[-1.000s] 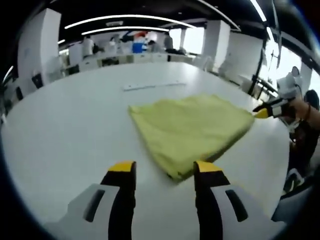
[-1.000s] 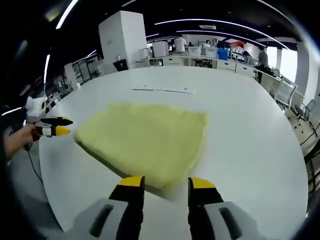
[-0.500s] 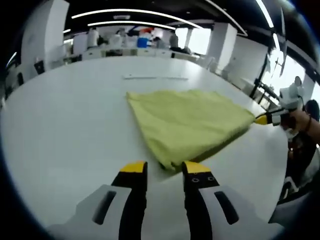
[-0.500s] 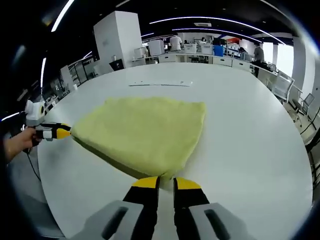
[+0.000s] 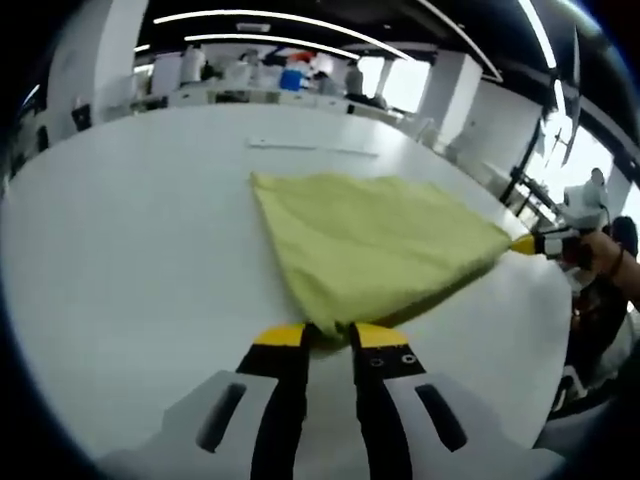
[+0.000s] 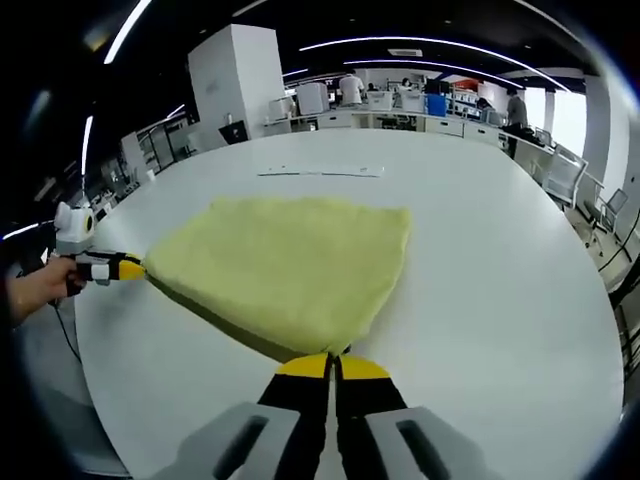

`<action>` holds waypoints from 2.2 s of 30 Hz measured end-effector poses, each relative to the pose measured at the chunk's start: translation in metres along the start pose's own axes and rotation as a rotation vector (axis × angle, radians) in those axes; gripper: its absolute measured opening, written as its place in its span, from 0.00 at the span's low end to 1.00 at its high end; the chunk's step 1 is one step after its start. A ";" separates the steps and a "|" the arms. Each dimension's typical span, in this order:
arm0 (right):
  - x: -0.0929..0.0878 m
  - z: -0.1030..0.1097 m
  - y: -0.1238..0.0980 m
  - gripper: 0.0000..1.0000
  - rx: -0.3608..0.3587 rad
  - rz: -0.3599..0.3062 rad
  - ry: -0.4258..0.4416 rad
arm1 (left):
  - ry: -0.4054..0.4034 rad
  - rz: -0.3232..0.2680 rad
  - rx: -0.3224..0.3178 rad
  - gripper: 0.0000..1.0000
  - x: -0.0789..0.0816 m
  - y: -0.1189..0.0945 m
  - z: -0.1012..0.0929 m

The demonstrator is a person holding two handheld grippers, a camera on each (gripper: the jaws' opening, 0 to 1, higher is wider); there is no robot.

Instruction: Fold the garment on the visible template until the final outline fits inside the template.

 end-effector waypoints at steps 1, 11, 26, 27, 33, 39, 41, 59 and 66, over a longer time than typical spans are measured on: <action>0.000 0.000 0.000 0.00 0.000 0.000 -0.003 | 0.008 0.001 0.001 0.11 0.000 0.000 -0.001; -0.001 -0.003 0.000 0.00 -0.012 0.004 -0.013 | 0.041 -0.002 0.002 0.01 0.002 -0.008 0.003; 0.000 -0.019 -0.005 0.00 -0.051 0.010 -0.055 | 0.324 0.125 -0.027 0.00 0.007 -0.018 0.005; -0.002 -0.018 -0.004 0.00 -0.054 0.018 -0.070 | 0.320 0.128 -0.022 0.00 0.005 -0.017 0.003; -0.008 -0.016 -0.005 0.00 -0.050 0.040 -0.071 | 0.312 0.136 -0.029 0.00 0.001 -0.019 0.003; -0.013 -0.014 -0.008 0.00 -0.037 0.052 -0.073 | 0.309 0.148 -0.029 0.00 -0.004 -0.023 0.003; -0.015 -0.014 -0.009 0.00 -0.034 0.056 -0.073 | 0.307 0.148 -0.029 0.00 -0.005 -0.025 0.003; -0.032 -0.003 -0.024 0.00 -0.008 0.075 -0.058 | 0.294 0.175 -0.030 0.00 -0.023 -0.042 -0.001; -0.037 0.000 -0.028 0.00 -0.001 0.079 -0.049 | 0.286 0.181 -0.027 0.00 -0.030 -0.049 -0.002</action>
Point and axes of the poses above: the point that each gripper's makers call its tool centre point, and the gripper's own axes: y roughly forward along the fingers, z roughly to its left, x roughly out of its top, the point moved 4 cm from there along -y, roughly backward along the fingers, and after that the axes turned 11 degrees about -x, right-handed, at the moved point
